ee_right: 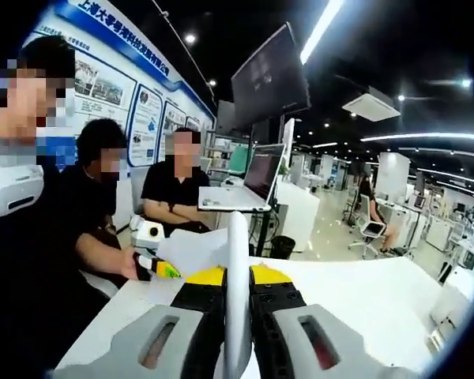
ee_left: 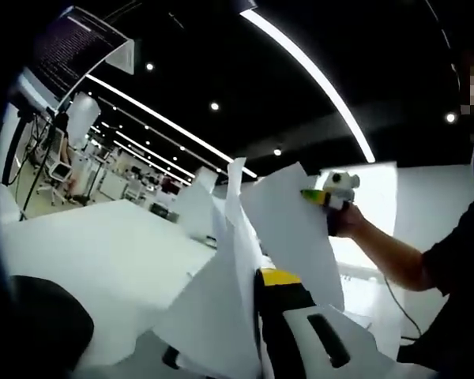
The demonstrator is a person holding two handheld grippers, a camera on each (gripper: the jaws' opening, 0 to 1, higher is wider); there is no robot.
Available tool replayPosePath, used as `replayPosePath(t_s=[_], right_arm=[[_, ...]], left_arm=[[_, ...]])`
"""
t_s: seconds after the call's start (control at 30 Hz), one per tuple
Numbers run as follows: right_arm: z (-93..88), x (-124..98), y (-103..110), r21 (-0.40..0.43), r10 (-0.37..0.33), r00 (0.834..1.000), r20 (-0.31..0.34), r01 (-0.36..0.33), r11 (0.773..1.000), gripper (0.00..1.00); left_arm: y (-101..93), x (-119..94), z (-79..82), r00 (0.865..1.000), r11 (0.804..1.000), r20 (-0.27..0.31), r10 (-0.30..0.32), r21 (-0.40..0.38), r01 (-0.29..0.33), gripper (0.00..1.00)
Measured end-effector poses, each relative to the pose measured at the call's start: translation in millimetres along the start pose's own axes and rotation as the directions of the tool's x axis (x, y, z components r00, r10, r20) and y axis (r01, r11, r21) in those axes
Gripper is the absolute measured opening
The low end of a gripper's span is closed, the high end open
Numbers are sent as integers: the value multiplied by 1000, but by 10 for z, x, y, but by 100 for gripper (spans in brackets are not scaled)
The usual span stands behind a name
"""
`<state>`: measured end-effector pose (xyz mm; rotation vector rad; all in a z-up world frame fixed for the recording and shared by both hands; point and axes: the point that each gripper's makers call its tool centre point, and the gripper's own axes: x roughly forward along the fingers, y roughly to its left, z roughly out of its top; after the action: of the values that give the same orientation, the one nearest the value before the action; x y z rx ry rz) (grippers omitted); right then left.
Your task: Organize the stack of printing papers by aligning and flattening the scattered papers on the table
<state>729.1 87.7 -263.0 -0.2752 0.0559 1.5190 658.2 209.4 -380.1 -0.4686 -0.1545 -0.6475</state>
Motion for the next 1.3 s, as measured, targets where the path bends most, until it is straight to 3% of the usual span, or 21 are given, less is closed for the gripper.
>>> replayPosePath(t_s=[0.6, 0.87, 1.3], right_arm=[[-87, 151, 26, -75, -54, 998, -36, 51, 996, 5], [-61, 233, -48, -114, -86, 996, -33, 81, 990, 5], [-68, 410, -20, -129, -61, 998, -9, 59, 990, 5]], left_arm=[[-21, 5, -19, 1000, 1000, -6, -9, -9, 9, 7], [-86, 36, -53, 999, 998, -20, -50, -29, 49, 8], [-120, 47, -59, 998, 997, -21, -63, -35, 62, 10]])
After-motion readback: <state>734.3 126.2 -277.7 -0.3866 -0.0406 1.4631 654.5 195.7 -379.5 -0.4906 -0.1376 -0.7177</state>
